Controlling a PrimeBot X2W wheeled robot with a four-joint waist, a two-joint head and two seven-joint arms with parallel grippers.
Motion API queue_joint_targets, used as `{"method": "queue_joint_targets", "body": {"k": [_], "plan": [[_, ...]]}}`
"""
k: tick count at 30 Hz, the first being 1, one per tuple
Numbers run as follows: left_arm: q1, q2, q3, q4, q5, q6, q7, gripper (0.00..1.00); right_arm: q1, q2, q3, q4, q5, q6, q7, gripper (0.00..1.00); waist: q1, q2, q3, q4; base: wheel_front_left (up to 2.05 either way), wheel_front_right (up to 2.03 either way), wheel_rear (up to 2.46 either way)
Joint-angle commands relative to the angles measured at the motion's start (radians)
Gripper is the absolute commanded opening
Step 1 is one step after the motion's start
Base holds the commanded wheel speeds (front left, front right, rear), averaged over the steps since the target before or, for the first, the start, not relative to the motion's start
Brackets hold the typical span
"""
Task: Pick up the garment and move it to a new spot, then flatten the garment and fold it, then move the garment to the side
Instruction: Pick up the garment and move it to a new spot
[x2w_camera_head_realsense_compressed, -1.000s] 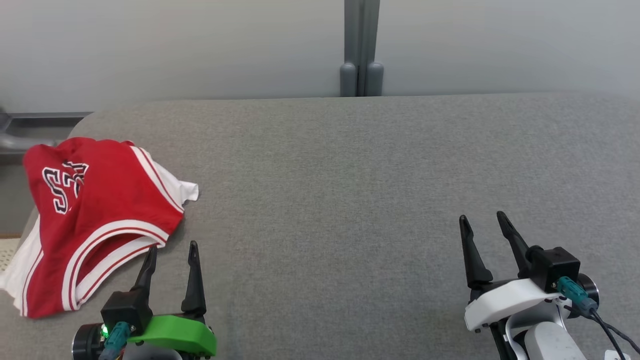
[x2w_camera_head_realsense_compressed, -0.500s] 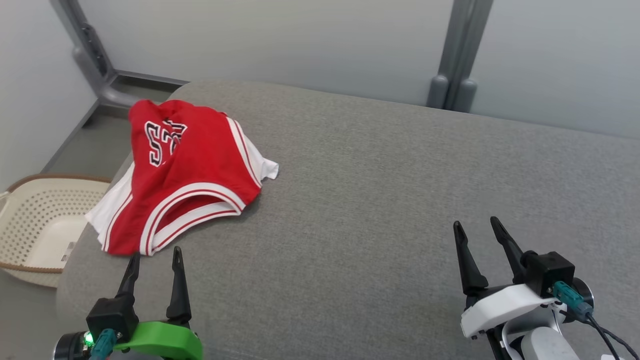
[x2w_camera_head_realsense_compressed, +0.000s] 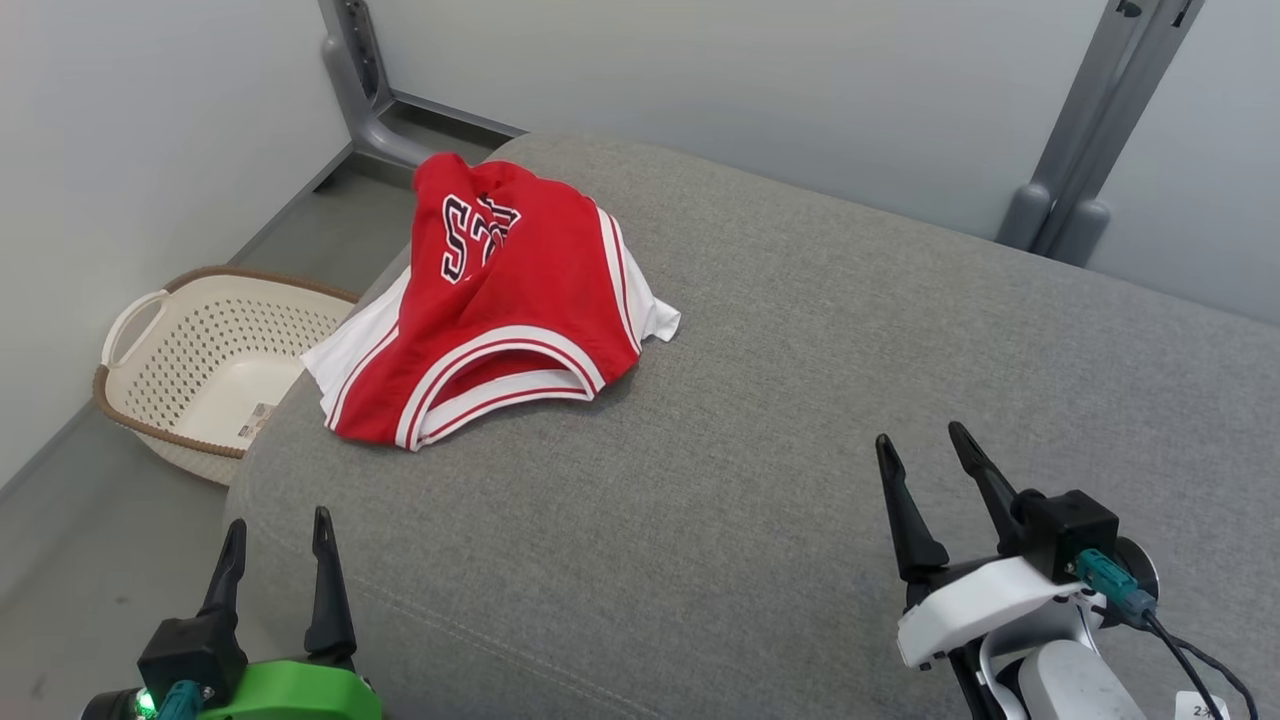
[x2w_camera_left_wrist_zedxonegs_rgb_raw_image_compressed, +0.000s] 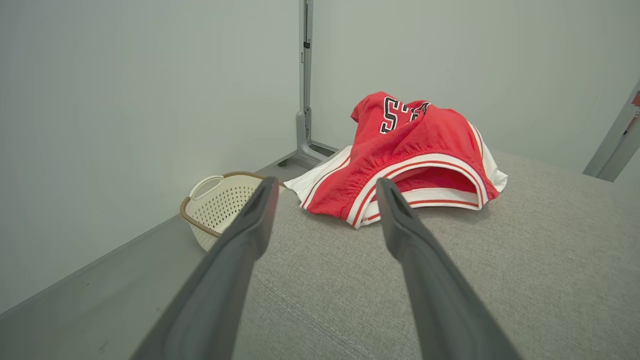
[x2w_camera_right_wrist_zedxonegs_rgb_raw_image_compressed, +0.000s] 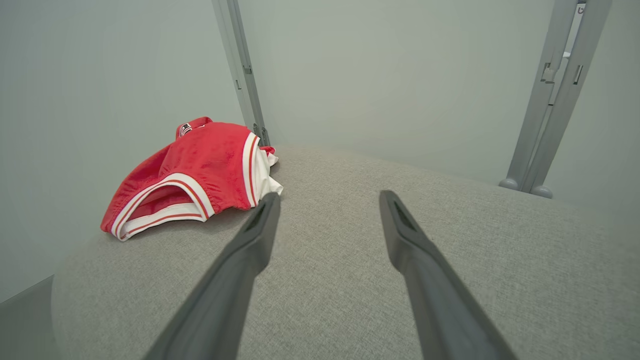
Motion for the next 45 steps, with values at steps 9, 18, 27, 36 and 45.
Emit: {"method": "queue_joint_targets", "body": {"k": [9,18,27,36,45], "plan": [[0.004,-0.001,0.001,-0.002,-0.021,0.012,-0.001,1.00,-0.028,-0.005,0.010,0.020,-0.001,0.000,-0.005,1.00,0.0000,0.0000,0.019,0.011,0.00,0.00,0.00],[-0.140,0.015,-0.032,0.070,-0.044,-0.030,0.125,1.00,-0.001,-0.004,-0.018,0.007,-0.014,0.000,-0.004,1.00,0.0000,0.0000,0.034,0.004,0.00,0.00,0.00],[-0.465,0.054,0.005,0.352,-0.171,-0.121,0.322,1.00,-0.026,-0.005,-0.015,-0.070,-0.085,0.000,0.064,1.00,0.0000,0.0000,0.103,-0.091,0.00,0.00,0.00],[-0.660,0.092,0.074,0.588,-0.289,-0.149,0.417,1.00,-0.042,-0.004,0.014,-0.172,-0.143,0.000,0.146,1.00,0.0000,0.0000,0.206,-0.227,0.00,0.00,0.00],[-0.736,0.158,0.054,0.733,-0.277,-0.150,0.466,1.00,-0.040,-0.005,0.027,-0.240,-0.179,0.000,0.186,1.00,0.0000,0.0000,0.261,-0.302,0.00,0.00,0.00]]}}
